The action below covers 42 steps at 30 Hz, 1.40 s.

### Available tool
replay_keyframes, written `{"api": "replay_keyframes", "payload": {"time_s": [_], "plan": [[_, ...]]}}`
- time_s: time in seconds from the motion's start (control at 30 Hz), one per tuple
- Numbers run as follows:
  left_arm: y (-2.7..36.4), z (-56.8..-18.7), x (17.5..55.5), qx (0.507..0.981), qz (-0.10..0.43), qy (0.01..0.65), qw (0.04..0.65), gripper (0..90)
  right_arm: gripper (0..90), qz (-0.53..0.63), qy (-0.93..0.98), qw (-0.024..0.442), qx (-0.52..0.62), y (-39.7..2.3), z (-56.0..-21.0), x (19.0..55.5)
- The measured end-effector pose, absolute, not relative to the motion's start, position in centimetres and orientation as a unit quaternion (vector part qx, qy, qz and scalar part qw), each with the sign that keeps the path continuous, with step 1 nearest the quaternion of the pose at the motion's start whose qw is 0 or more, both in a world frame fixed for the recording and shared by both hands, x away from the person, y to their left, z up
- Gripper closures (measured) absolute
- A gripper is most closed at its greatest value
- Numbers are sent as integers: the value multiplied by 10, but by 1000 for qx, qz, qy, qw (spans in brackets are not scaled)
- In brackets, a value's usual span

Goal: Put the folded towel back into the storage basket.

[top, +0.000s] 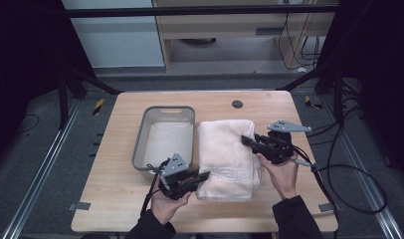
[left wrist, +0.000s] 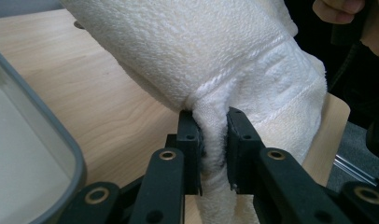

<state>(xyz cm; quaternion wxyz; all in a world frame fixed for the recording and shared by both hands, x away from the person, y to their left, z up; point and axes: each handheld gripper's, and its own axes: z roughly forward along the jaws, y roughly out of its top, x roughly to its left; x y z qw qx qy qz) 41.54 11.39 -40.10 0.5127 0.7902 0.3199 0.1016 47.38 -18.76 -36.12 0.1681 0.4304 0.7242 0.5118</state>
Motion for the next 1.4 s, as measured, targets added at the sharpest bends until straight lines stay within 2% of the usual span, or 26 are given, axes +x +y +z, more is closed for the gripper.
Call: {"api": "replay_keyframes", "payload": {"time_s": [1.4], "plan": [[182,-359,426,734,143,367,554,779,686,530,727,184,396,-115,-308,505]]}}
